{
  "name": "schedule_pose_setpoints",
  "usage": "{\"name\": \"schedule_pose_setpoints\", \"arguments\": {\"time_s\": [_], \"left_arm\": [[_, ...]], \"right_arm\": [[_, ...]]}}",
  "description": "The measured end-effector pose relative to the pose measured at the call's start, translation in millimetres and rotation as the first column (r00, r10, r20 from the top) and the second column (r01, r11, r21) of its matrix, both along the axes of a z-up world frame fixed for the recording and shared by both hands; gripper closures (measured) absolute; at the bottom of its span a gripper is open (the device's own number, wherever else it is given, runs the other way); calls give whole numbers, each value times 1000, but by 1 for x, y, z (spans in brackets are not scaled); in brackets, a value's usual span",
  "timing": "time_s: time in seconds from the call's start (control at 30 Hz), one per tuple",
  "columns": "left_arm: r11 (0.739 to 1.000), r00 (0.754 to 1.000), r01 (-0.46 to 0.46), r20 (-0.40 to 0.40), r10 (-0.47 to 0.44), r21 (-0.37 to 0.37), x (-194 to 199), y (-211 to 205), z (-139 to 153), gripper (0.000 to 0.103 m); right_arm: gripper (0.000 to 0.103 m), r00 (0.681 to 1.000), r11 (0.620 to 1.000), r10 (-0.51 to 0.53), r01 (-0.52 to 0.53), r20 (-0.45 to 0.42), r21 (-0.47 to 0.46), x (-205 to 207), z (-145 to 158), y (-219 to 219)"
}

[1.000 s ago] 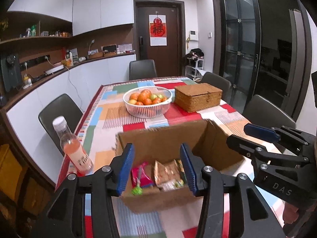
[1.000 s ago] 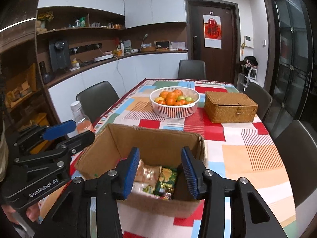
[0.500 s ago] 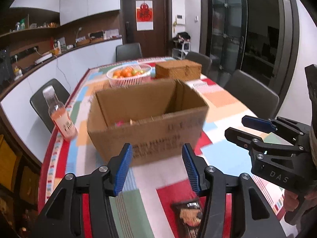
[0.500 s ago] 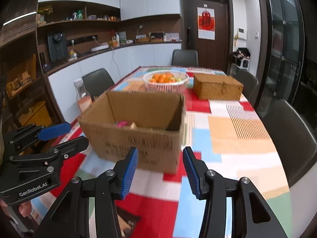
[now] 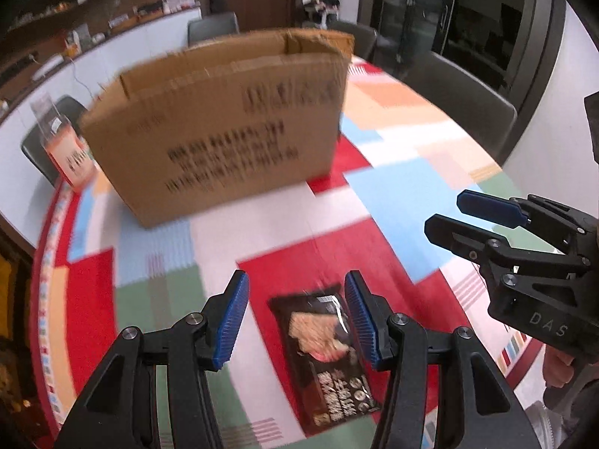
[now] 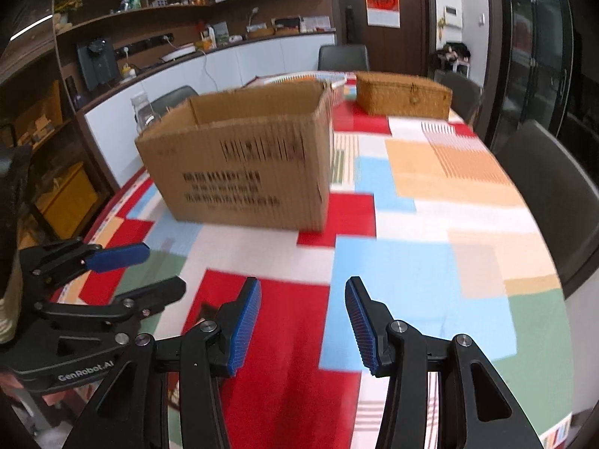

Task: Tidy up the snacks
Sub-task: 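Move the open left tool down to the dark cracker packet, then close the left tool on the dark cracker packet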

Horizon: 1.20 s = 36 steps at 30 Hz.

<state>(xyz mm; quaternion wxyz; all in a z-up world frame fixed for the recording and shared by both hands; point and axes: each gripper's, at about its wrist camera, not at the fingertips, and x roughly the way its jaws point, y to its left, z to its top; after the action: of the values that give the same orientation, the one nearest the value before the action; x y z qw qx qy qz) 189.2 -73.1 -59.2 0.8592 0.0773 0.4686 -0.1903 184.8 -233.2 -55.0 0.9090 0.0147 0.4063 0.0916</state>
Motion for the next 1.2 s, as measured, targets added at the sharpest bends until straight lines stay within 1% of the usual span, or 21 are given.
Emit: {"name": "schedule_pose_setpoints", "arguments": {"time_s": [0.07, 0.17, 0.23, 0.37, 0.47, 0.57, 0.67, 0.73, 0.97, 1.03, 1.1, 1.2], "left_arm": [[1000, 999, 14, -44, -13, 4, 0, -5, -12, 51], [999, 996, 26, -83, -24, 20, 0, -12, -25, 51], [999, 993, 32, -114, -29, 17, 0, -16, -34, 51], [999, 989, 30, -143, -26, 27, 2, -21, -48, 51], [998, 990, 27, -139, -20, 53, 3, -25, -52, 49], [997, 992, 18, -125, -8, 80, 4, -26, -54, 48], [995, 993, -6, -116, 17, 97, 6, -24, -54, 46], [995, 992, -9, -124, 22, 102, 7, -23, -57, 43], [993, 990, -7, -142, 24, 120, 11, -29, -69, 43], [994, 990, -6, -141, 21, 109, 11, -29, -69, 45], [995, 989, -2, -146, 16, 96, 12, -29, -69, 51], [996, 990, 4, -144, 8, 87, 12, -27, -69, 52]], "right_arm": [[55, 1000, 1000, -9, 9, -20, 7, -4, -7, -1], [55, 998, 999, -29, 31, -60, 27, -8, -21, -7], [55, 995, 998, -44, 46, -87, 31, -9, -30, -11], [55, 990, 998, -63, 66, -129, 22, -12, -44, -17], [55, 987, 997, -72, 75, -146, 18, -14, -51, -21], [55, 983, 996, -73, 80, -167, 36, -13, -57, -24], [55, 981, 996, -67, 76, -181, 46, -12, -61, -23], [55, 981, 996, -62, 72, -185, 47, -11, -61, -22], [55, 977, 997, -48, 61, -206, 57, -10, -67, -19], [55, 976, 996, -51, 64, -211, 55, -9, -68, -19], [55, 975, 996, -52, 65, -214, 57, -8, -68, -19], [55, 975, 996, -50, 64, -218, 60, -7, -68, -17]]}}
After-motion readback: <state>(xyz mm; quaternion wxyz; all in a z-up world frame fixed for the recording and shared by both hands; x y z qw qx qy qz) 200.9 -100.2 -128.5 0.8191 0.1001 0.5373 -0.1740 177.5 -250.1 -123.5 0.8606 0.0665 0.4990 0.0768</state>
